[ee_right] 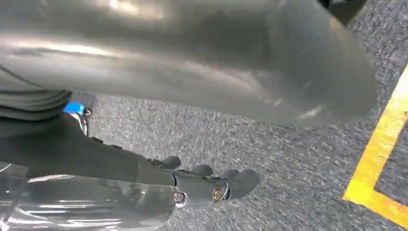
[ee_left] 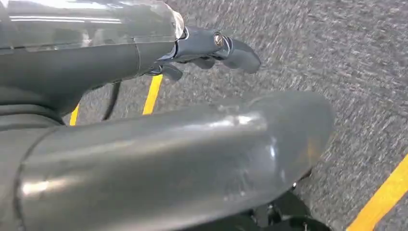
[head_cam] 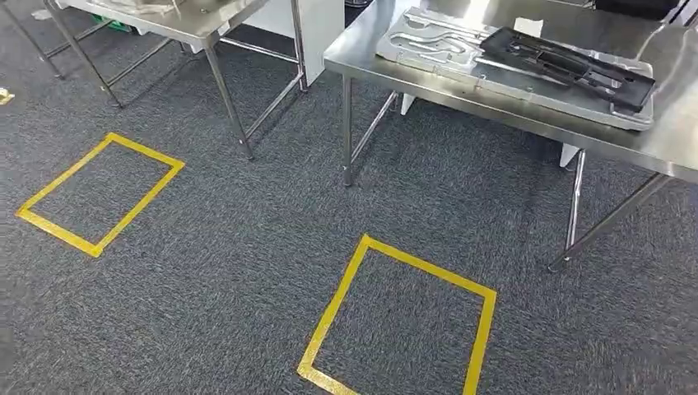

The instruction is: Take the parts from the cabinet and place them on the table.

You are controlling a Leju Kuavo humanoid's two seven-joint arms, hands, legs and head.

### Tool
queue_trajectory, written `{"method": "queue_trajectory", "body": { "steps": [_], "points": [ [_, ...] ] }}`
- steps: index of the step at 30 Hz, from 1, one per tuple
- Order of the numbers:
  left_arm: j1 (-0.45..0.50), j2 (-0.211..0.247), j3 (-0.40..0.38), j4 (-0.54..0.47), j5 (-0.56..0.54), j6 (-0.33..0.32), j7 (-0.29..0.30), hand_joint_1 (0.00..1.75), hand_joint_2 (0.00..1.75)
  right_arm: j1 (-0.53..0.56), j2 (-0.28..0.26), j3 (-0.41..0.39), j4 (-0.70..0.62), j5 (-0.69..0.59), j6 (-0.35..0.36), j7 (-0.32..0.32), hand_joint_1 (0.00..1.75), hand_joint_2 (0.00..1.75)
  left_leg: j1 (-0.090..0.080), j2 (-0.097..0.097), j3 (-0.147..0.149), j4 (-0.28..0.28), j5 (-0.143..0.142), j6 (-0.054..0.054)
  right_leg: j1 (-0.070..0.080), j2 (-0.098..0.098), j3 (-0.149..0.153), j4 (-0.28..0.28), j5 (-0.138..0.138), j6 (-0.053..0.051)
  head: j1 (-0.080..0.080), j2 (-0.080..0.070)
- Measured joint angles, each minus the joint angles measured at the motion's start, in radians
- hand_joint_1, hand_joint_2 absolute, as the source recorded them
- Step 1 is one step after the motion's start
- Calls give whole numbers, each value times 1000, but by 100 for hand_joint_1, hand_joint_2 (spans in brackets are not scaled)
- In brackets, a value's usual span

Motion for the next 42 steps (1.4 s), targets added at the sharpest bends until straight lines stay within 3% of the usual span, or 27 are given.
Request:
{"method": "queue_trajectory", "body": {
  "steps": [1,3,5,6,8,9,10,14,15,16,17,19,20,22,24,25,27,29,31,32,34,35,36,38,39,40,42],
  "points": [
    [-3,2,0,0,0,7,0,0,0,1,0,-2,3,3,-2,-2,0,0,3,32,-29,59,-41,-4,1,-15,0,0,-1,-8,-8,0],
    [-9,6,0,2,1,11,-6,0,0,2,-2,-7,8,7,-4,-4,0,0,10,44,-100,208,-114,-14,2,-45,-2,0,-3,-10,-8,0],
    [-10,10,2,8,4,16,-13,0,0,1,-6,-9,13,12,-7,-6,0,0,19,50,-137,288,-124,-25,2,-75,-2,1,-6,-8,-8,0],
    [-9,11,2,9,5,17,-13,0,0,1,-6,-9,15,13,-8,-7,0,0,22,53,-125,266,-105,-27,1,-83,0,1,-7,-7,-8,0],
    [-7,16,3,10,8,22,-18,0,0,-1,-8,-9,20,15,-13,-8,0,0,27,75,-21,72,-7,-29,-1,-108,8,7,-16,3,-8,0],
    [-8,16,3,10,8,23,-21,0,0,-1,-8,-9,21,15,-13,-9,0,0,26,98,10,15,15,-28,-1,-115,10,11,-20,7,-8,0],
    [-13,16,3,12,8,24,-24,0,0,-1,-10,-10,21,18,-13,-11,0,0,14,131,22,-10,-2,-23,7,-126,10,14,-25,16,-8,0],
    [-14,20,10,19,9,25,-38,0,0,-12,-14,-14,24,24,-13,-21,0,0,14,91,12,-18,7,4,6,-152,20,11,-27,38,-6,0],
    [-14,21,11,19,9,25,-38,0,0,-11,-16,-14,24,24,-13,-21,0,0,19,86,19,-24,13,11,0,-129,19,17,-36,46,-5,0],
    [-16,21,11,20,9,25,-39,0,0,-11,-18,-15,24,24,-13,-22,0,0,19,76,16,-26,17,18,-2,-66,1,58,-70,49,0,0],
    [-18,21,11,21,9,25,-39,0,0,-10,-19,-16,24,25,-13,-22,0,0,18,67,12,-26,19,24,-2,-44,-36,131,-114,48,2,0],
    [-22,22,11,25,10,25,-39,0,0,-8,-22,-21,26,25,-12,-22,0,0,14,44,7,-26,21,29,0,-33,-113,283,-175,49,2,0],
    [-22,22,11,26,11,25,-39,0,0,-8,-24,-23,27,25,-12,-22,0,0,12,28,6,-25,22,29,-1,-32,-138,323,-176,48,2,0],
    [-20,22,13,27,11,25,-35,0,0,-8,-26,-25,27,28,-11,-20,0,0,11,2,8,-23,22,29,0,-28,-119,264,-110,42,2,0],
    [-20,22,13,27,11,25,-31,0,0,-8,-29,-29,29,32,-11,-18,0,0,10,-27,11,-20,22,28,1,5,-41,89,-11,30,2,0],
    [-20,20,13,29,11,24,-31,0,0,-7,-32,-32,29,33,-11,-16,0,0,9,-36,8,-19,22,24,2,56,-23,44,-12,21,1,0],
    [-23,21,13,29,11,24,-30,0,0,-10,-34,-34,31,34,-11,-16,0,0,9,-55,0,-16,24,11,3,45,-21,31,-12,22,2,0],
    [-15,21,15,29,10,23,-29,0,0,-14,-34,-34,32,35,-11,-16,0,0,12,-81,-8,-24,31,-8,5,22,-17,24,-8,10,1,0],
    [-15,22,16,29,10,23,-29,0,0,-13,-34,-34,34,36,-11,-16,0,0,6,5,-17,13,2,-10,-4,-4,-8,5,0,-5,-2,0],
    [-17,22,16,29,10,21,-29,0,0,-10,-34,-35,34,37,-11,-16,0,0,8,30,-46,72,-37,-14,-3,-19,-7,5,0,-11,-8,0],
    [-21,21,16,29,10,21,-29,0,0,-8,-34,-37,35,38,-11,-16,0,0,15,45,-126,239,-115,-24,1,-53,-8,7,-3,-13,-6,0],
    [-21,21,16,30,10,20,-29,0,0,-8,-35,-38,35,38,-11,-16,0,0,18,48,-148,289,-126,-29,2,-68,-9,8,-4,-13,-6,0],
    [-19,21,17,30,10,20,-29,0,0,-9,-35,-38,35,38,-11,-16,0,0,20,51,-145,287,-114,-31,2,-79,-8,9,-6,-11,-7,0],
    [-16,22,18,30,10,20,-28,0,0,-11,-35,-38,36,38,-11,-16,0,0,24,64,-68,146,-34,-33,1,-104,-3,13,-13,-5,-7,0],
    [-17,22,18,30,10,21,-28,0,0,-11,-35,-38,37,38,-11,-16,0,0,24,85,-16,54,3,-32,1,-115,0,17,-18,-1,-7,0],
    [-19,22,18,30,10,21,-28,0,0,-11,-35,-38,37,38,-11,-16,0,0,20,128,14,-14,2,-25,4,-126,2,21,-23,6,-7,0],
    [-21,22,18,30,10,20,-28,0,0,-12,-35,-38,39,38,-11,-16,0,0,14,104,13,-11,8,-12,8,-139,3,23,-26,19,0,0]
  ]
}}
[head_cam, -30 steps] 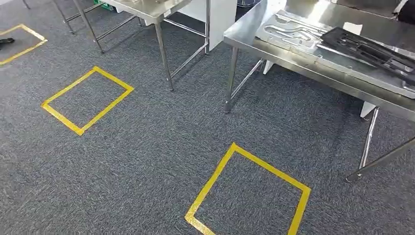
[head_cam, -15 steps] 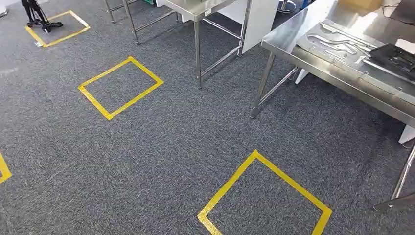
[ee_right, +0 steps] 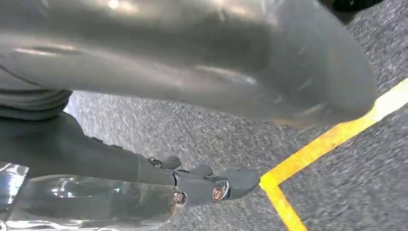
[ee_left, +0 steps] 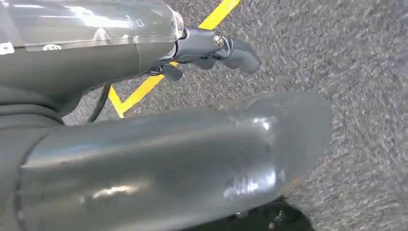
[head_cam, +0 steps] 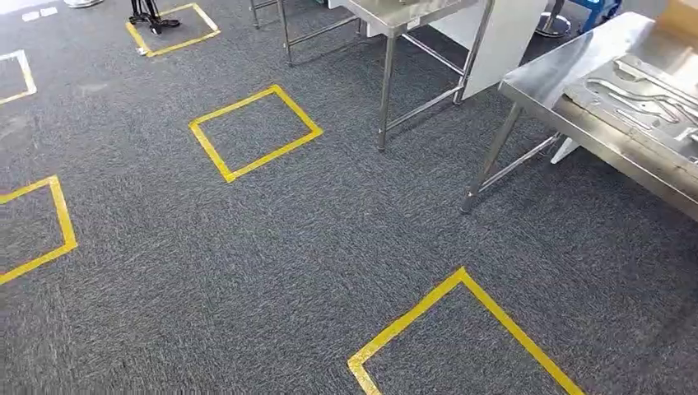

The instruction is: Take the parts from the cabinet and place them on the table.

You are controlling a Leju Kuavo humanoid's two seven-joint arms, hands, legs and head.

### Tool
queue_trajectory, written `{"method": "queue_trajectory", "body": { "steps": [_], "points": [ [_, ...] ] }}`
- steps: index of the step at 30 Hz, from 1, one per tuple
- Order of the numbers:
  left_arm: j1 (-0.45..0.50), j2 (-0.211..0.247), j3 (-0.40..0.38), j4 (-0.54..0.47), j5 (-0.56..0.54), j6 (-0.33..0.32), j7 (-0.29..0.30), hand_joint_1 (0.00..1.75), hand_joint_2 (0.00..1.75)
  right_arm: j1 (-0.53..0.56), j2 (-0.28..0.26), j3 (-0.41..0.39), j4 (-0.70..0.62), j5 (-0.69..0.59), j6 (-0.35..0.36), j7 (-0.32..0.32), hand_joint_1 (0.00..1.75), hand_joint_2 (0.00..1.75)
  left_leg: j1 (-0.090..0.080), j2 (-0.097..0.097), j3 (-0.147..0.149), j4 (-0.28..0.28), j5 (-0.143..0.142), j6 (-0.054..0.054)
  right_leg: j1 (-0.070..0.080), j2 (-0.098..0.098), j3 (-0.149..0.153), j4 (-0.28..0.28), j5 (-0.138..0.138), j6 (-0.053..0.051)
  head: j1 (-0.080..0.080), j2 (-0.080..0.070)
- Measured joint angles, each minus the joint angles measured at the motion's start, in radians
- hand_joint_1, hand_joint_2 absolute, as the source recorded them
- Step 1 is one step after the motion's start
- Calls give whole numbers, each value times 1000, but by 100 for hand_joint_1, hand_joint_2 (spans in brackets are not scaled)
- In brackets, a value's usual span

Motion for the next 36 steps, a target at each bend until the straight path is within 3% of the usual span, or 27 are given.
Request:
{"method": "queue_trajectory", "body": {
  "steps": [3,4,5,6,7,8,9,10,12,13,14,16,18,19,20,21,23,24,25,27,28,29,30,33,34,35,36],
  "points": [
    [6,0,2,0,0,0,2,0,0,-10,0,0,1,0,0,0,0,0,1,-25,-1,-12,8,18,-3,-15,11,-5,-3,17,-2,0],
    [6,-1,2,1,0,0,2,0,0,-8,-1,0,2,0,-1,2,0,0,4,-34,3,-18,13,25,-9,35,7,13,-23,23,4,0],
    [6,-1,2,2,-1,0,2,0,0,-6,-1,0,2,0,-1,3,0,0,4,-38,2,-18,15,30,-10,71,-12,51,-53,23,5,0],
    [3,-1,2,2,-2,0,3,0,0,-6,-1,0,2,1,-1,3,0,0,4,-50,-2,-18,17,33,-10,98,-56,142,-107,23,7,0],
    [2,-1,2,3,-2,0,3,0,0,-4,-1,-1,3,1,-1,3,0,0,2,-60,-5,-18,18,35,-9,106,-99,229,-144,23,7,0],
    [2,-1,2,4,-2,0,5,0,0,-3,-2,-1,3,2,-1,6,0,0,0,-75,-6,-17,18,36,-8,108,-136,298,-161,23,7,0],
    [2,-1,2,4,-2,0,6,0,0,-3,-2,-1,3,2,-1,6,0,0,-1,-83,-6,-17,18,36,-8,109,-147,314,-157,22,7,0],
    [3,-1,2,5,-3,0,8,0,0,-2,-3,-1,3,3,-1,7,0,0,-2,-103,-4,-16,18,36,-7,110,-140,282,-115,19,7,0],
    [3,-1,2,5,-3,0,8,0,0,-2,-3,-1,3,4,-1,9,0,0,-2,-132,1,-14,17,34,-8,126,-71,126,-14,10,8,0],
    [3,-2,2,5,-3,0,8,0,0,1,-3,-2,4,5,-1,10,0,0,0,-145,-2,-12,16,31,-8,176,-32,31,24,4,8,0],
    [1,-3,2,6,-3,0,8,0,0,0,-6,-2,4,6,-1,11,0,0,-6,-153,-7,-5,15,22,-10,223,-27,12,11,2,5,0],
    [3,-3,3,6,-3,0,8,0,0,-1,-5,-2,6,6,-2,11,0,0,1,-171,-14,-8,20,12,-5,198,-29,13,16,0,6,0],
    [8,-3,3,6,-4,0,8,0,0,-4,-5,-2,6,7,-2,14,0,0,1,-200,-19,-15,24,-7,-8,171,-22,3,20,-15,6,0],
    [9,-3,4,6,-4,0,8,0,0,-3,-5,-2,8,8,-2,14,0,0,3,-168,-19,2,13,-6,-11,151,-16,-6,25,-22,6,0],
    [7,-3,4,6,-4,0,8,0,0,-1,-5,-2,8,8,-3,14,0,0,-2,-108,-40,44,-19,-8,-10,140,-14,-10,24,-32,0,0],
    [5,-3,4,6,-4,0,8,0,0,2,-5,-3,8,8,-3,14,0,0,0,-78,-75,114,-60,-12,-7,123,-14,-10,24,-36,-5,0],
    [2,-3,4,7,-5,-1,8,0,0,4,-5,-3,10,11,-5,15,0,0,4,-58,-147,267,-124,-20,-1,86,-14,-9,21,-39,-4,0],
    [3,-3,4,9,-6,0,8,0,0,3,-5,-5,11,13,-8,15,0,0,5,-55,-158,293,-126,-23,0,71,-14,-8,20,-40,-5,0],
    [5,-3,4,10,-8,0,8,0,0,2,-5,-6,12,15,-10,15,0,0,7,-52,-148,275,-107,-24,1,58,-14,-7,18,-39,-5,0],
    [7,-2,5,13,-9,2,8,0,0,0,-5,-6,16,16,-10,14,0,0,7,-37,-59,116,-26,-22,1,32,-11,-2,11,-34,-5,0],
    [6,0,5,13,-10,2,8,0,0,0,-5,-6,19,17,-10,14,0,0,6,-3,-5,24,6,-17,2,21,-5,0,8,-29,-5,0],
    [3,0,5,14,-10,2,8,0,0,1,-5,-6,19,17,-12,13,0,0,-1,23,8,-3,-4,-10,8,12,-4,1,4,-23,-4,0],
    [1,0,5,14,-10,2,9,0,0,0,-5,-6,21,18,-13,12,0,0,-2,11,5,-9,4,-2,9,4,-1,3,1,-18,-1,0],
    [4,4,6,16,-10,5,10,0,0,-7,-5,-6,24,18,-20,8,0,0,-7,-14,-3,-8,5,11,6,-16,5,-1,2,-4,-2,0],
    [4,5,8,18,-11,6,11,0,0,-11,-6,-6,26,18,-22,6,0,0,1,-25,9,-21,14,21,6,-16,7,-1,-4,4,-3,0],
    [4,4,8,22,-11,7,11,0,0,-9,-7,-7,27,18,-23,4,0,0,1,-33,8,-25,18,24,-1,28,0,25,-29,8,0,0],
    [2,5,8,24,-11,9,13,0,0,-9,-7,-7,28,18,-22,3,0,0,1,-39,5,-25,22,30,-2,70,-30,88,-71,8,4,0]
  ]
}}
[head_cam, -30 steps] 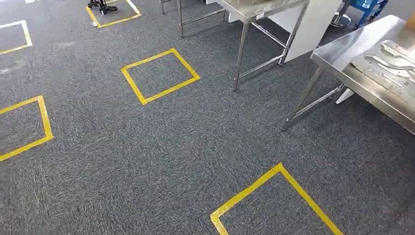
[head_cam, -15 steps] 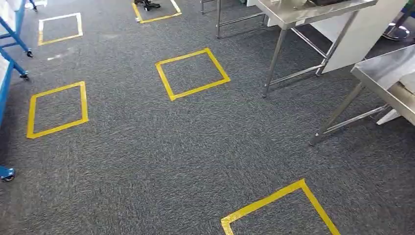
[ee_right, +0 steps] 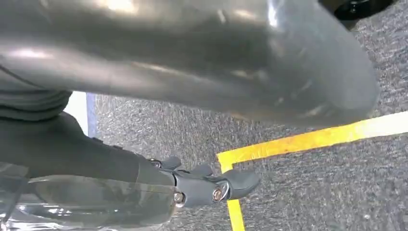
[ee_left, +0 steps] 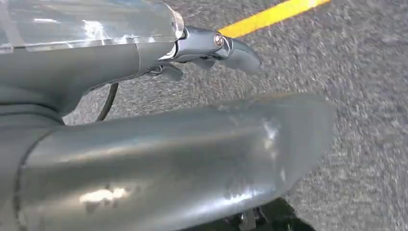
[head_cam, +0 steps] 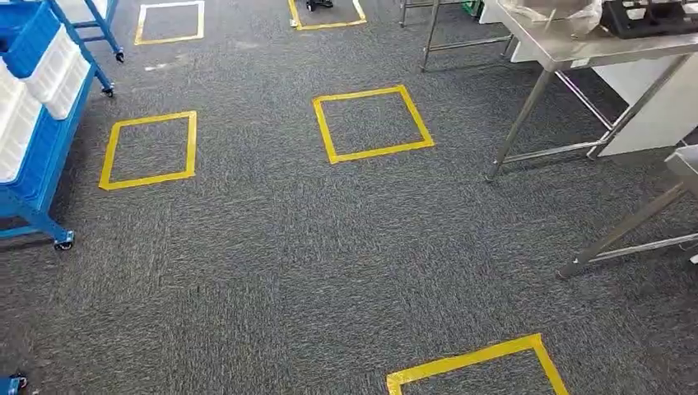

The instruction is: Take the parts from the cabinet and place them on the table.

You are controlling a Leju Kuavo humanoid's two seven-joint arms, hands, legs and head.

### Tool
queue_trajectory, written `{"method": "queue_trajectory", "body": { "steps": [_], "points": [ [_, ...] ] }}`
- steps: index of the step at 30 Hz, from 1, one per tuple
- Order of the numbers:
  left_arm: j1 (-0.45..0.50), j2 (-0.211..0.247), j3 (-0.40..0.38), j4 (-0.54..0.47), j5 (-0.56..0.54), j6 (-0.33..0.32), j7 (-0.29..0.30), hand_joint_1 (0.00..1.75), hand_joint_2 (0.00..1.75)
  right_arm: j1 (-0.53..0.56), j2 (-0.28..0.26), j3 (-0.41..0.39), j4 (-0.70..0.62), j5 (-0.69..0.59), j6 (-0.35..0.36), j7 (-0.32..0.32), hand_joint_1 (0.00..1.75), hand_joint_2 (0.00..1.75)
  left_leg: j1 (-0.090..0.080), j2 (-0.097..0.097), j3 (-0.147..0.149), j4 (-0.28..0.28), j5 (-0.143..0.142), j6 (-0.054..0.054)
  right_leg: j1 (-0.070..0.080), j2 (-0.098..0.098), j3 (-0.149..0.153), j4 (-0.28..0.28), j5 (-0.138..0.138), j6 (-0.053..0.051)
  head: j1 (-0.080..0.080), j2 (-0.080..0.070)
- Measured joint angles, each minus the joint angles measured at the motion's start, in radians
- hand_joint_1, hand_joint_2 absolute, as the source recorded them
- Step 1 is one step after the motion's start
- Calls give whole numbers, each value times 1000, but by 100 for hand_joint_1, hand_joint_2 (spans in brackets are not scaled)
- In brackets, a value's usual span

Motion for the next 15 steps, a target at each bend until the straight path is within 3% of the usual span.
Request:
{"method": "queue_trajectory", "body": {
  "steps": [2,3,4,5,6,7,8,9,12,13,14,15],
  "points": [
    [-6,2,0,2,0,2,2,0,0,0,-1,-2,2,0,0,-3,0,0,-3,-20,-5,0,1,2,-2,30,-78,155,-70,0,0,0],
    [-10,2,0,5,-2,2,4,0,0,0,-2,-3,2,0,3,-7,0,0,-4,-36,-7,2,2,3,-2,35,-110,211,-80,-1,1,0],
    [-12,3,0,6,-2,2,4,0,0,-1,-3,-4,2,0,5,-10,0,0,-5,-50,-6,3,2,3,-2,37,-114,211,-63,-2,0,0],
    [-13,3,0,6,-2,2,5,0,0,-3,-4,-4,2,0,9,-12,0,0,-5,-65,-5,5,2,2,-2,40,-96,162,-20,-4,1,0],
    [-15,2,0,6,-1,2,5,0,0,-4,-5,-4,1,0,13,-14,0,0,-4,-81,-3,7,1,1,-3,48,-58,78,35,-6,1,0],
    [-17,2,0,6,-1,1,5,0,0,-4,-6,-5,1,-1,17,-16,0,0,-4,-94,-2,9,-1,-1,-6,72,-18,-12,82,-9,1,0],
    [-17,3,0,6,0,0,5,0,0,-3,-8,-6,1,-1,19,-18,0,0,-2,-104,-5,11,-1,-6,-11,126,6,-64,80,-12,0,0],
    [-21,3,0,6,1,0,4,0,0,-6,-8,-7,1,-1,20,-21,0,0,-6,-116,-10,18,-3,-15,-4,122,3,-73,84,-10,1,0],
    [-17,6,0,6,4,-1,0,0,0,-15,-9,-8,1,-2,18,-26,0,0,1,-139,-18,10,6,-35,3,92,3,-69,88,-25,0,0],
    [-17,6,1,6,7,-1,-1,0,0,-16,-9,-8,1,-2,16,-28,0,0,2,-134,-21,18,0,-39,-5,76,5,-81,95,-36,-1,0],
    [-17,7,1,6,9,-1,-4,0,0,-16,-10,-9,1,-2,15,-29,0,0,-3,-74,-33,44,-19,-40,-3,63,8,-83,95,-42,-2,0],
    [-19,7,1,6,9,-1,-4,0,0,-16,-11,-9,1,-2,14,-30,0,0,-4,-42,-60,100,-55,-43,-1,50,7,-83,94,-49,-9,0]
  ]
}}
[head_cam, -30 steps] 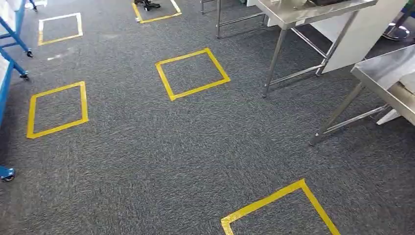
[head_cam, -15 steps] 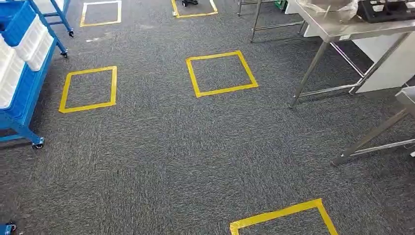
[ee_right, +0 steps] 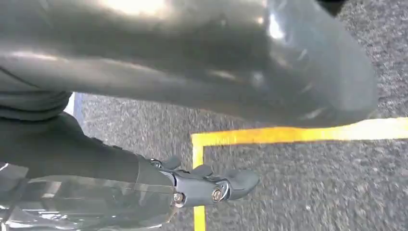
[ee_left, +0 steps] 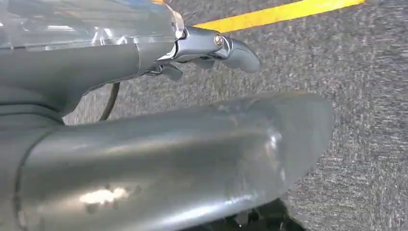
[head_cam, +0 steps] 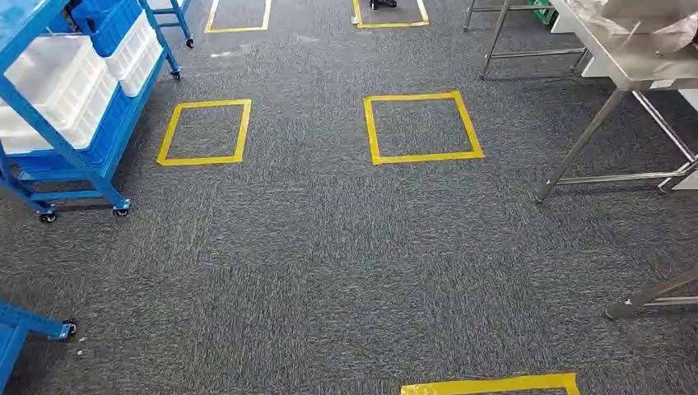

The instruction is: Take the parts from the cabinet and place them on the table.

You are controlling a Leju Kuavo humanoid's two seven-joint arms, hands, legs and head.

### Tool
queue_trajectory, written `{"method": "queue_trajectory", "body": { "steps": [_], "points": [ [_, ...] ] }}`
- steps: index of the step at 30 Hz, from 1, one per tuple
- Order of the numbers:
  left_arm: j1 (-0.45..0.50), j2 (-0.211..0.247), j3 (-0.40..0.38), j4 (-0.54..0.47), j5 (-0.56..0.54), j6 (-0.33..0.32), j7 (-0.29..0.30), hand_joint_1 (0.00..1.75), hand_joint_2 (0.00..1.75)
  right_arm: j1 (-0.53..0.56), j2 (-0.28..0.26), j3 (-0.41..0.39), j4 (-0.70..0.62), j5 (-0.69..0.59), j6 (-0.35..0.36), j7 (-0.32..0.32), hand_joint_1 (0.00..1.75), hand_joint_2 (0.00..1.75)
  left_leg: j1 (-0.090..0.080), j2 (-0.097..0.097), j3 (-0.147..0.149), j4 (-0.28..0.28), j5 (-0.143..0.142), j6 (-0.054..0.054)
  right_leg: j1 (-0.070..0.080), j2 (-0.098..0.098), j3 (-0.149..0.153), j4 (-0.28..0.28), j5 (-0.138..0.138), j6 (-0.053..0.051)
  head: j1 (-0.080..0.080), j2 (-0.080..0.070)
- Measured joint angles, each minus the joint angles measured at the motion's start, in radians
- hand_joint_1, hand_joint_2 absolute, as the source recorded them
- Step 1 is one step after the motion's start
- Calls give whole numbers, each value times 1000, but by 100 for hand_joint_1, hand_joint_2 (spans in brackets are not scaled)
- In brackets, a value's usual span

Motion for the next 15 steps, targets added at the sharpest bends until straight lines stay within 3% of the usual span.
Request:
{"method": "queue_trajectory", "body": {
  "steps": [2,3,4,5,7,8,9,11,13,14,15],
  "points": [
    [-4,0,0,0,0,0,-1,0,0,3,-2,-2,0,0,0,0,0,0,3,23,-77,161,-77,-5,7,-32,-1,0,-2,-3,0,0],
    [-3,0,0,0,1,0,-2,0,0,3,-3,-3,0,0,-1,-1,0,0,3,26,-101,215,-94,-6,9,-46,-3,1,-3,-5,-1,0],
    [-2,0,0,1,2,1,-3,0,0,3,-5,-3,0,0,-2,-4,0,0,3,28,-104,228,-84,-7,11,-62,-2,1,-5,-5,-1,0],
    [0,2,0,1,3,2,-5,0,0,2,-6,-3,0,2,-4,-8,0,0,3,30,-82,190,-57,-5,13,-74,-1,1,-6,-5,-1,0],
    [-1,8,0,1,3,3,-8,0,0,-2,-9,-3,0,7,-10,-15,0,0,0,51,13,16,22,7,17,-98,4,2,-9,-3,-1,0],
    [-4,12,0,1,3,3,-11,0,0,-3,-10,-3,0,10,-15,-20,0,0,-6,91,62,-69,43,16,18,-107,8,2,-11,-1,-2,0],
    [-7,15,0,1,3,3,-13,0,0,-4,-12,-2,0,14,-15,-22,0,0,-13,121,68,-82,31,25,23,-119,10,1,-14,4,3,0],
    [-11,17,-1,1,3,5,-21,0,0,-7,-18,0,1,18,-17,-30,0,0,-20,99,63,-90,38,28,15,-133,14,1,-14,16,3,0],
    [-10,23,-1,1,3,6,-29,0,0,-16,-22,5,4,22,-18,-38,0,0,-18,75,65,-103,46,40,16,-154,23,-3,-15,28,2,0],
    [-10,22,-2,2,4,6,-32,0,0,-16,-29,8,5,24,-20,-42,0,0,-10,65,78,-115,57,43,10,-119,24,8,-28,36,3,0],
    [-13,23,-2,3,6,6,-35,0,0,-15,-32,8,7,26,-21,-47,0,0,-8,55,76,-119,61,50,10,-66,3,47,-60,39,5,0]
  ]
}}
